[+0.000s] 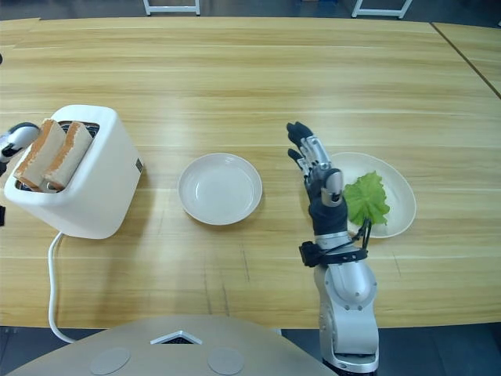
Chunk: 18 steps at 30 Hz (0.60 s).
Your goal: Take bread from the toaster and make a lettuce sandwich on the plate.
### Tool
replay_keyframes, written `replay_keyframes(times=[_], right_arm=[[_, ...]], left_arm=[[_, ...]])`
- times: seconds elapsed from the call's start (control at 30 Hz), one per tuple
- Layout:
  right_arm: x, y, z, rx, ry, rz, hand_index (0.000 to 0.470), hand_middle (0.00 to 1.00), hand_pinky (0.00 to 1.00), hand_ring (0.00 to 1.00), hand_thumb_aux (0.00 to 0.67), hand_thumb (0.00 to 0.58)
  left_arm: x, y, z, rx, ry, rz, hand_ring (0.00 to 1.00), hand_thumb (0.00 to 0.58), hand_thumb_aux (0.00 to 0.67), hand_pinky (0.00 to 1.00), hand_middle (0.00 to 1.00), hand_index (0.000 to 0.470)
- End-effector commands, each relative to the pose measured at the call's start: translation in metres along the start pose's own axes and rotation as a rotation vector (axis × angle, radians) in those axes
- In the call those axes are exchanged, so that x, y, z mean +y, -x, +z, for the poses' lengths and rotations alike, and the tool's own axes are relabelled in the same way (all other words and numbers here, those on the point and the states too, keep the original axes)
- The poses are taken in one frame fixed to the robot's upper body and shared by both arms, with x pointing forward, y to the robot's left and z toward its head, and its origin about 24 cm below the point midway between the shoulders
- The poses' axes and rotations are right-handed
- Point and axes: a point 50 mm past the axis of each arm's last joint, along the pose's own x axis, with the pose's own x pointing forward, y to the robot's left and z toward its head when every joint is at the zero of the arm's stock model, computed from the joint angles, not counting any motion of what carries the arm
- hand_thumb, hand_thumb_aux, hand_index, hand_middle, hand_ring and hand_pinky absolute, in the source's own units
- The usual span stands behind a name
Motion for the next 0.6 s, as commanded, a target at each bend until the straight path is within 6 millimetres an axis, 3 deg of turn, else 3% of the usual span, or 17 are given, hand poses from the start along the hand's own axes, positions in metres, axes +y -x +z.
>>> replay_keyframes(times=[0.03,0.13,0.23,0.6], right_arm=[[-0.003,0.001,0.003,-0.011,-0.033,0.005,0.0,0.0,0.0,0.0,0.0,0.0],[-0.004,0.001,0.002,-0.006,-0.035,0.003,0.0,0.0,0.0,0.0,0.0,0.0],[-0.005,0.002,0.0,0.0,-0.033,0.004,0.0,0.0,0.0,0.0,0.0,0.0],[-0.004,0.005,-0.003,0.017,-0.021,0.006,0.0,0.0,0.0,0.0,0.0,0.0]], left_arm=[[-0.031,-0.006,-0.027,0.092,-0.286,-0.209,0.0,0.0,0.0,0.0,0.0,0.0],[-0.05,-0.008,-0.043,0.136,-0.438,-0.327,0.0,0.0,0.0,0.0,0.0,0.0],[-0.056,-0.01,-0.053,0.171,-0.521,-0.373,0.0,0.0,0.0,0.0,0.0,0.0],[-0.037,-0.017,-0.051,0.206,-0.474,-0.27,0.0,0.0,0.0,0.0,0.0,0.0]])
